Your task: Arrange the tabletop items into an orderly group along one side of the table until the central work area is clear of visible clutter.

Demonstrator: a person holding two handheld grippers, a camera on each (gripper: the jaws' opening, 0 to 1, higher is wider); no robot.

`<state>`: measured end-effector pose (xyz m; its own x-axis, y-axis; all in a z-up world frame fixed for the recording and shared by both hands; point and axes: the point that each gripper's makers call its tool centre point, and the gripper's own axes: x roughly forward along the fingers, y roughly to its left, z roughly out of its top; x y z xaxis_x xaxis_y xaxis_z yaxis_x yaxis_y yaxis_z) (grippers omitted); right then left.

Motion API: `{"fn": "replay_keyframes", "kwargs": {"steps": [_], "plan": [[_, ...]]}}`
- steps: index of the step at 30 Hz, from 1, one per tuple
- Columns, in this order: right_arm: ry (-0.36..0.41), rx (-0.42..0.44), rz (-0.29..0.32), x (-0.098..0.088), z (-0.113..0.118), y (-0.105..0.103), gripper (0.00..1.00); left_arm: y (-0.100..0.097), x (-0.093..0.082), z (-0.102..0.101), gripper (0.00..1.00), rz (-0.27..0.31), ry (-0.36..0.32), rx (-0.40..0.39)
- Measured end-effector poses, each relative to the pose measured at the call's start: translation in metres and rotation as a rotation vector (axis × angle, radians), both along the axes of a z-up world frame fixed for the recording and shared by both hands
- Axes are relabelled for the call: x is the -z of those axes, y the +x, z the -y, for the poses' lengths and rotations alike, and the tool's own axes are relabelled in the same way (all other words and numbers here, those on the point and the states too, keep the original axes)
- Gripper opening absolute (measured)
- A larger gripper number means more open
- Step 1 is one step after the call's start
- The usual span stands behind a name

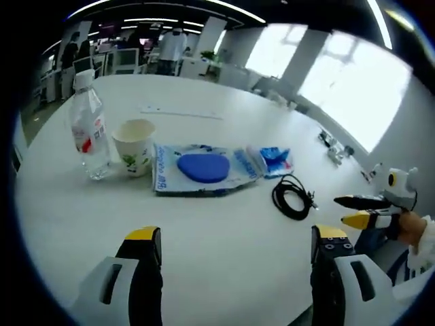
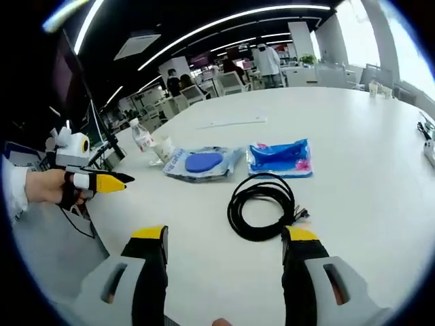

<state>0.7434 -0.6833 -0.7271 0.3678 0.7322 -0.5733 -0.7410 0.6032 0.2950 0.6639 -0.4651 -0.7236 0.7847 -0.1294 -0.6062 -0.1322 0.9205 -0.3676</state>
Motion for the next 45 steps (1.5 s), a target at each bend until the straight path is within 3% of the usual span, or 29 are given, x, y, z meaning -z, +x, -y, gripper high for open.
{"fn": "replay_keyframes", "kwargs": {"steps": [2, 5, 19, 28, 34, 39, 42, 45], "plan": [[0.003, 0.019, -0.001, -0.003, 0.001, -0.001, 0.66, -0.005, -0.001, -0.006, 0.88, 0.0, 0.003, 0.014], [-0.001, 0.037, 0.002, -0.003, 0.0, -0.005, 0.66, -0.019, -0.003, -0.019, 0.88, -0.008, 0.065, 0.068], [-0.043, 0.06, 0.011, -0.002, -0.008, -0.024, 0.67, -0.079, 0.0, -0.076, 0.87, -0.023, 0.084, 0.06], [-0.048, 0.052, 0.054, -0.015, -0.01, -0.036, 0.7, -0.104, -0.016, -0.102, 0.88, -0.005, 0.16, 0.103], [-0.069, 0.05, 0.071, -0.02, -0.002, -0.046, 0.73, -0.113, -0.028, -0.108, 0.89, 0.005, 0.161, 0.1], [-0.066, 0.089, 0.063, -0.026, 0.005, -0.052, 0.74, -0.128, -0.026, -0.111, 0.88, -0.051, 0.213, 0.162], [-0.093, 0.132, -0.003, -0.023, 0.011, -0.061, 0.75, -0.128, -0.026, -0.113, 0.87, -0.042, 0.26, 0.179], [-0.069, 0.137, 0.016, -0.026, 0.01, -0.058, 0.76, -0.124, -0.03, -0.108, 0.89, -0.021, 0.192, 0.147]]}}
